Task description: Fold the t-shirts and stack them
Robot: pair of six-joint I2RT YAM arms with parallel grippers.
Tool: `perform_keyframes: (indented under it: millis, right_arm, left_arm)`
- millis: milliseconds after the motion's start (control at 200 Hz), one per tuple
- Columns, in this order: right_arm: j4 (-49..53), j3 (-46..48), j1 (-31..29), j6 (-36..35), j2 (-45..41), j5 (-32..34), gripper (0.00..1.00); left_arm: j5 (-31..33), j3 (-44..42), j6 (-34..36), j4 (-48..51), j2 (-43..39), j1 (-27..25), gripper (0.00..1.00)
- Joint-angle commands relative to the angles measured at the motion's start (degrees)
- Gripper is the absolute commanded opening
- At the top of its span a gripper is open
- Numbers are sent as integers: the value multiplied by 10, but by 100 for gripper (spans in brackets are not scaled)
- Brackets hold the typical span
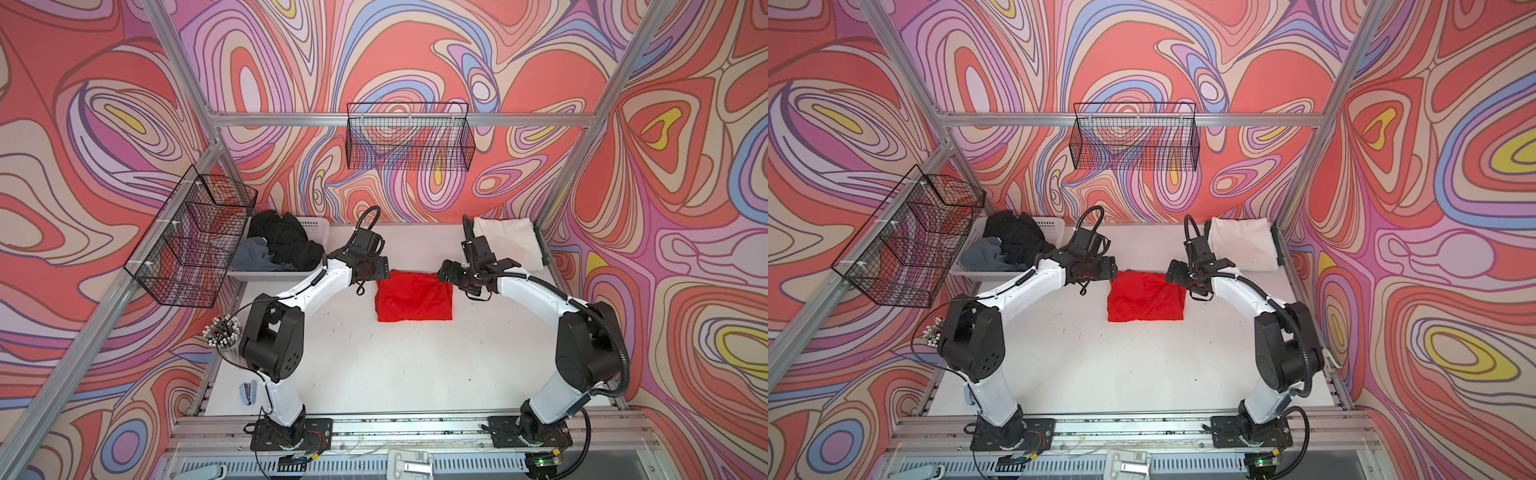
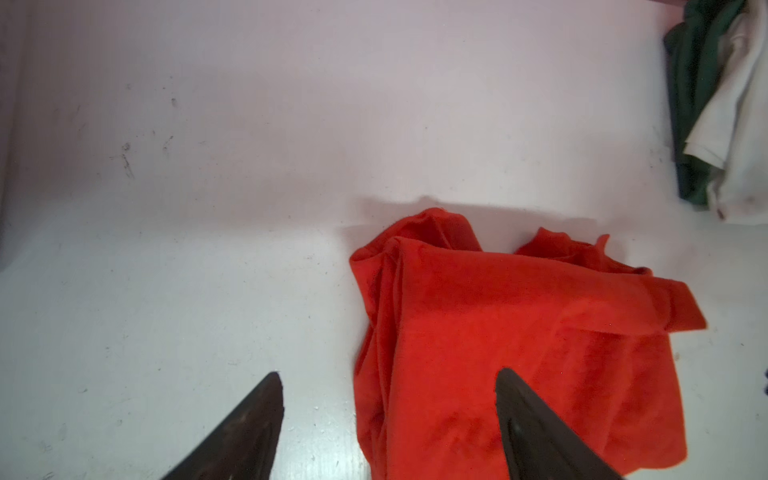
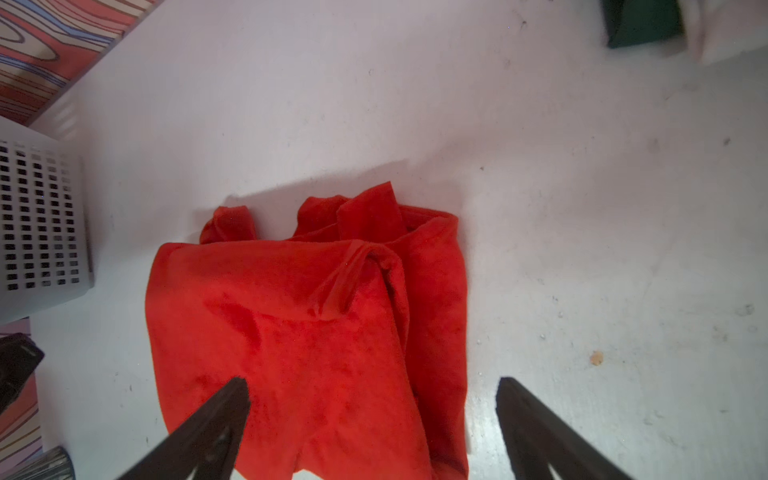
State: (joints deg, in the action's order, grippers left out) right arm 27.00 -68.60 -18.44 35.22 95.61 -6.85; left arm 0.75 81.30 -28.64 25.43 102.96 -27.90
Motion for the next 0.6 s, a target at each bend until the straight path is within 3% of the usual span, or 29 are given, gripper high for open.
perform_keyframes:
  millis: [0,290,431,596]
  right_arm:
    - [-38,31,2,5,-5,-29,96]
    - [-30,-12,2,-22,86,10,92]
    - [-2,-56,2,-43,137,63,91]
    - [-7,-77,2,-47,171,76,91]
  left_arm:
    - [-30,-17,19,-34,-10,-30,79]
    - [-57,48,12,-7,90,-54,74]
    - [-42,95,16,27,137,-54,72]
    - [-11,115,27,37,158,-54,72]
